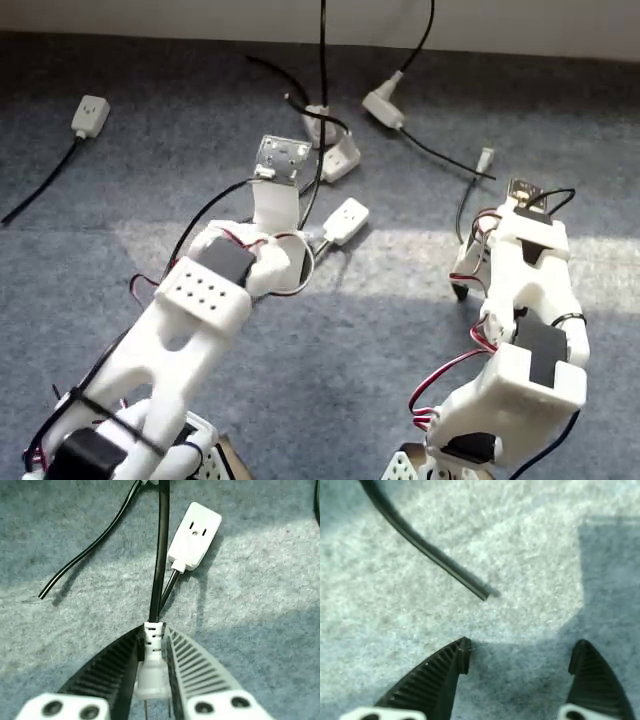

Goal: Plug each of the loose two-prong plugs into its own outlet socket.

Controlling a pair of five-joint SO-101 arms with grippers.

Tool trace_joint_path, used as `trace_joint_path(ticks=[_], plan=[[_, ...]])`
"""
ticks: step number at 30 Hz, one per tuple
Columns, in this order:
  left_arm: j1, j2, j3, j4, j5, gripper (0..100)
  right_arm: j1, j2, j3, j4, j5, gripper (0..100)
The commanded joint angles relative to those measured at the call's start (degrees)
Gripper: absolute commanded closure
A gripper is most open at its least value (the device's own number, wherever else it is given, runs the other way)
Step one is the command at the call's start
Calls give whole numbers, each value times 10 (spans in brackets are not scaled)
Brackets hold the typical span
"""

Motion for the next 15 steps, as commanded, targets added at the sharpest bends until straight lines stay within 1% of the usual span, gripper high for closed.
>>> trace_joint_path(ticks=[1, 5, 9, 12, 15], plan=[[4, -175, 59, -17, -3, 994, -8, -3, 3, -17, -4, 683], [3, -320, 171, -112, -3, 994, -21, -1, 4, -17, -4, 684], [-4, -468, 301, -258, 0, 994, -25, 11, 20, -19, -4, 684], [-21, -554, 413, -373, 50, 994, -33, 27, 19, -19, -4, 684], [-36, -611, 510, -459, 95, 994, -39, 29, 20, -19, -4, 684]])
